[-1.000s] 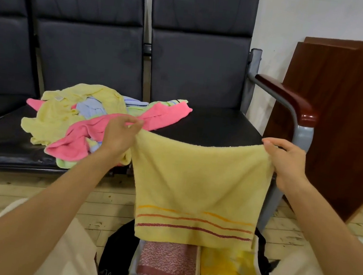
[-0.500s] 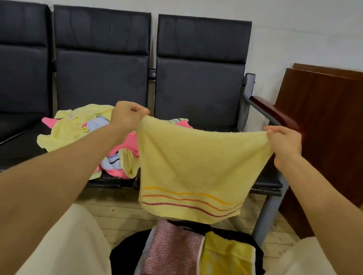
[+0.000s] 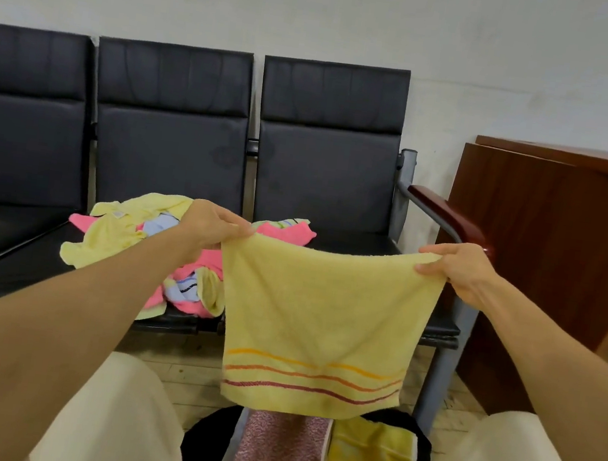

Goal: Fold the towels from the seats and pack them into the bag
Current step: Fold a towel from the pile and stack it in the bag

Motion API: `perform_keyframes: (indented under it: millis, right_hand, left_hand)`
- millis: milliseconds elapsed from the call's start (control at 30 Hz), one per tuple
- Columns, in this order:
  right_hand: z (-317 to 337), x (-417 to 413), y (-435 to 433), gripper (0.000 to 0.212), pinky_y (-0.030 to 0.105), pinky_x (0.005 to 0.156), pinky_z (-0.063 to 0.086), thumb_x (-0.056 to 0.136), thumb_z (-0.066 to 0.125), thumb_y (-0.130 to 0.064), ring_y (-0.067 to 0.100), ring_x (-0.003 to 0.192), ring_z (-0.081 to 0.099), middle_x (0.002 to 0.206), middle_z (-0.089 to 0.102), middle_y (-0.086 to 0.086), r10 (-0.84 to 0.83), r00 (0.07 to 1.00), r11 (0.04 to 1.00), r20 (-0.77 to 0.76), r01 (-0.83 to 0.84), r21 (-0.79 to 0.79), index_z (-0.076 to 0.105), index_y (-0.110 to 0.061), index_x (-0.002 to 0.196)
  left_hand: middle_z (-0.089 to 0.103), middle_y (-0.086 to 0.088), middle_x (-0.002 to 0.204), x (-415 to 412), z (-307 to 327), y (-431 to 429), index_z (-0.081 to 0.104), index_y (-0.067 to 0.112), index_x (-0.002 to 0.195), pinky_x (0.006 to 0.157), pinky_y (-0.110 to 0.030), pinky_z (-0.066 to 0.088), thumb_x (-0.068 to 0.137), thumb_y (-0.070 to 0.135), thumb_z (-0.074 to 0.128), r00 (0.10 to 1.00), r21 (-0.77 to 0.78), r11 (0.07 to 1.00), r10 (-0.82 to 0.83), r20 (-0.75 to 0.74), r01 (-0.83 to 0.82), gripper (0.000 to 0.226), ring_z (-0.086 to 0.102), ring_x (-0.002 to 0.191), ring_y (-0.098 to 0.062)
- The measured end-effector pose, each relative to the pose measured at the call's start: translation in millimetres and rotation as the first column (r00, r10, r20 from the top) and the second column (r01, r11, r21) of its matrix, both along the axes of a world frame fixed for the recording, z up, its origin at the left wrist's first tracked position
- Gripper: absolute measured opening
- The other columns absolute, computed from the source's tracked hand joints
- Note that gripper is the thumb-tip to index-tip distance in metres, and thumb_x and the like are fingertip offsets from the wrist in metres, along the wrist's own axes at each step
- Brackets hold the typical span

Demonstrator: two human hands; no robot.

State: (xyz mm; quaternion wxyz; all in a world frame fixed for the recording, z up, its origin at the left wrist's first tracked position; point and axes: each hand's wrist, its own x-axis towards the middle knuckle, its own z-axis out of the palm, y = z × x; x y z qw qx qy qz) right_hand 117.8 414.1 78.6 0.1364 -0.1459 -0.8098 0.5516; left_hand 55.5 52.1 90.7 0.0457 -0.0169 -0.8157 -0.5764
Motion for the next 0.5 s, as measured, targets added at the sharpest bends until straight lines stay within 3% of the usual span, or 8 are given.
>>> perform_keyframes:
  millis: [100,233,333,500]
  right_hand:
    - [2.0,2.1,1.9,0.039,0.036,0.095,0.043,0.073,0.075,0.007,0.024,0.108,0.052,0.104,0.061,0.004,-0.018,1.0,0.991,0.004,0.018,0.133,0.069,-0.002,0.111]
    - [7.8,4.2,1.3,0.029,0.035,0.094,0.046,0.078,0.079,-0.01,0.02,0.105,0.058,0.102,0.068,0.007,-0.146,0.986,0.929,-0.082,0.165,0.333,0.072,-0.002,0.105]
    - [18.2,3.5,1.0,0.029,0.031,0.094,0.043,0.08,0.078,-0.017,0.022,0.102,0.061,0.1,0.07,0.01,-0.145,0.983,0.861,-0.11,0.181,0.476,0.073,-0.002,0.104]
    - [35.6,-6.8,10.7,0.014,0.03,0.071,0.051,0.083,0.075,-0.021,0.016,0.075,0.059,0.079,0.063,0.0,-0.162,0.986,0.766,-0.041,0.152,0.625,0.071,-0.01,0.091]
  left_hand:
    - [0.069,0.0,0.087,6.2,2.2,2.4,0.075,0.01,0.09,0.075,-0.026,0.048,0.07,0.011,0.084,0.99,-0.258,0.966,-0.032,-0.134,-0.003,0.021,0.062,0.085,-0.015]
    - [0.062,-0.003,0.079,3.0,3.3,8.8,0.075,0.002,0.092,0.064,-0.022,0.038,0.086,0.011,0.069,0.943,-0.539,0.832,-0.06,-0.327,-0.134,0.012,0.055,0.076,-0.017]
    - [0.06,-0.013,0.08,-7.3,5.2,11.4,0.067,0.003,0.075,0.069,-0.034,0.044,0.092,0.014,0.062,0.917,-0.598,0.769,-0.04,-0.396,-0.225,0.021,0.058,0.08,-0.03]
    - [0.048,-0.01,0.097,-9.9,17.1,14.8,0.074,0.011,0.1,0.068,-0.035,0.04,0.092,0.028,0.061,0.849,-0.649,0.662,-0.035,-0.527,-0.375,0.022,0.052,0.085,-0.027]
